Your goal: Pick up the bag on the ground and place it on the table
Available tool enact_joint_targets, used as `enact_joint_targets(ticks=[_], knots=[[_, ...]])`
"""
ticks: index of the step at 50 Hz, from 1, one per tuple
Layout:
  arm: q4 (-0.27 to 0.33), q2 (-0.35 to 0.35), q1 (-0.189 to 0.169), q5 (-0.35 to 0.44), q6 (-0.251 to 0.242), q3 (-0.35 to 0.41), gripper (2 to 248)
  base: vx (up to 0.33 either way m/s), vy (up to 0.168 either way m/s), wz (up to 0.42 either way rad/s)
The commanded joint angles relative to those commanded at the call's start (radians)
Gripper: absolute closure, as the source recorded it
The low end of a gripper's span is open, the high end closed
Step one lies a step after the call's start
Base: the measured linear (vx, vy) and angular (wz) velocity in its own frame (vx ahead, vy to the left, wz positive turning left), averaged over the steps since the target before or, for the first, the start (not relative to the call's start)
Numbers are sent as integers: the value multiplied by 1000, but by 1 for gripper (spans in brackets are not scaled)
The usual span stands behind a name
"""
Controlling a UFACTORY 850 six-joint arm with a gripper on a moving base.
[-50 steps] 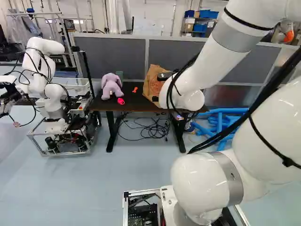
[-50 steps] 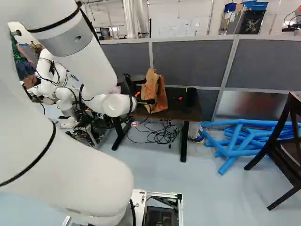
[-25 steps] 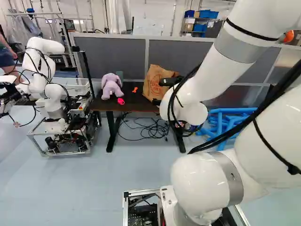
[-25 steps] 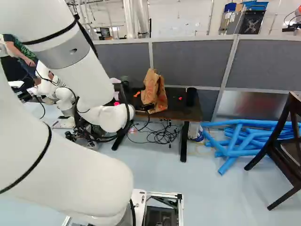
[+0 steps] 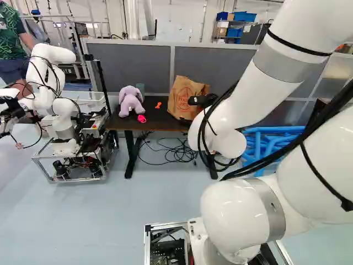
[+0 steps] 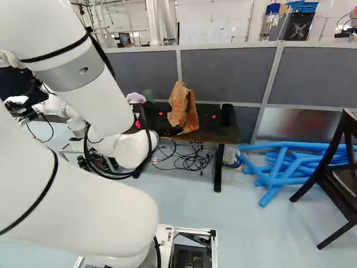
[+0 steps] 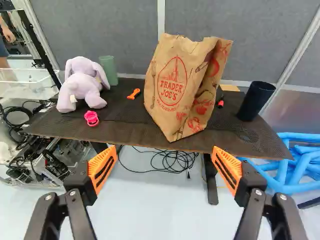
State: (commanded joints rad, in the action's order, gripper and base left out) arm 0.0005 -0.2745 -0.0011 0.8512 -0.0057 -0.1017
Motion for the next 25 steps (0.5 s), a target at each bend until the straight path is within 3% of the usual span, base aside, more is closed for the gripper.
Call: enact_joint_targets(ticks=[25], knots=[[0, -5, 1, 21, 6, 14, 3, 0, 0, 0]])
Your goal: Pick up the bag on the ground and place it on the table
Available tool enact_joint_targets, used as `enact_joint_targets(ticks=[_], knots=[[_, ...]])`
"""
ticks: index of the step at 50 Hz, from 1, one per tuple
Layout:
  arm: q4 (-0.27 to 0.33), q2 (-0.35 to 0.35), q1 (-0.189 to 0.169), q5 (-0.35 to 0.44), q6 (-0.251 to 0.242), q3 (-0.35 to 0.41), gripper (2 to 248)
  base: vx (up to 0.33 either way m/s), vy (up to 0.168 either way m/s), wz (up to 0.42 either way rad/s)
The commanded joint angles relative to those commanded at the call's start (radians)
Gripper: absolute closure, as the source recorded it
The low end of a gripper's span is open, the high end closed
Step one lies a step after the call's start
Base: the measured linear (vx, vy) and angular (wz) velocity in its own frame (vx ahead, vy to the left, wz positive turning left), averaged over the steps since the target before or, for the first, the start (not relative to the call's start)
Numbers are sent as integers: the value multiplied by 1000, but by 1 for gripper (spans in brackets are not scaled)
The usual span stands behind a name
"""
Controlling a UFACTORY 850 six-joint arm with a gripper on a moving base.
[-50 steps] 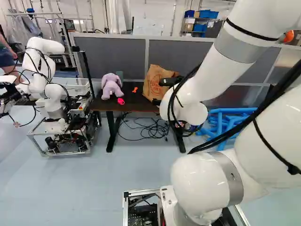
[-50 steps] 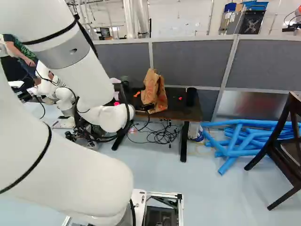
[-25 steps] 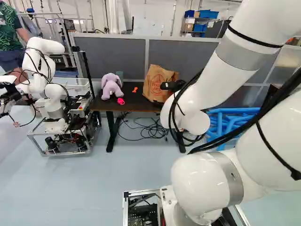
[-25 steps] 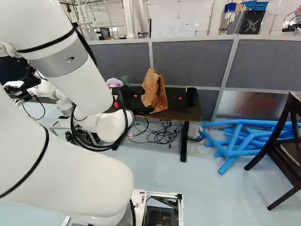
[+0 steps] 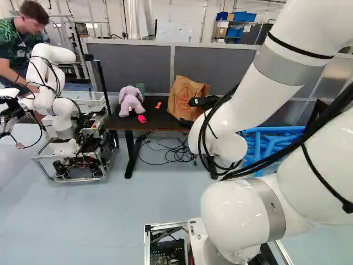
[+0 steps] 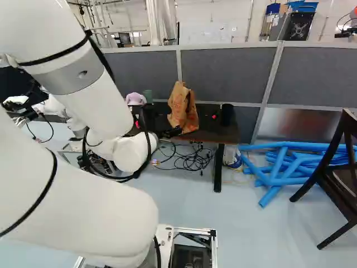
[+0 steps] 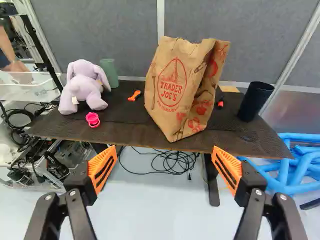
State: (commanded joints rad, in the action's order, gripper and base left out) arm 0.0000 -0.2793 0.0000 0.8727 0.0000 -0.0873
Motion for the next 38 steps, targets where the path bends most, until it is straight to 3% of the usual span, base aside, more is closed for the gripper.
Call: enact_joint_targets(ticks=[38], knots=[[0, 0, 0, 0, 0, 0, 3, 0, 0, 0]])
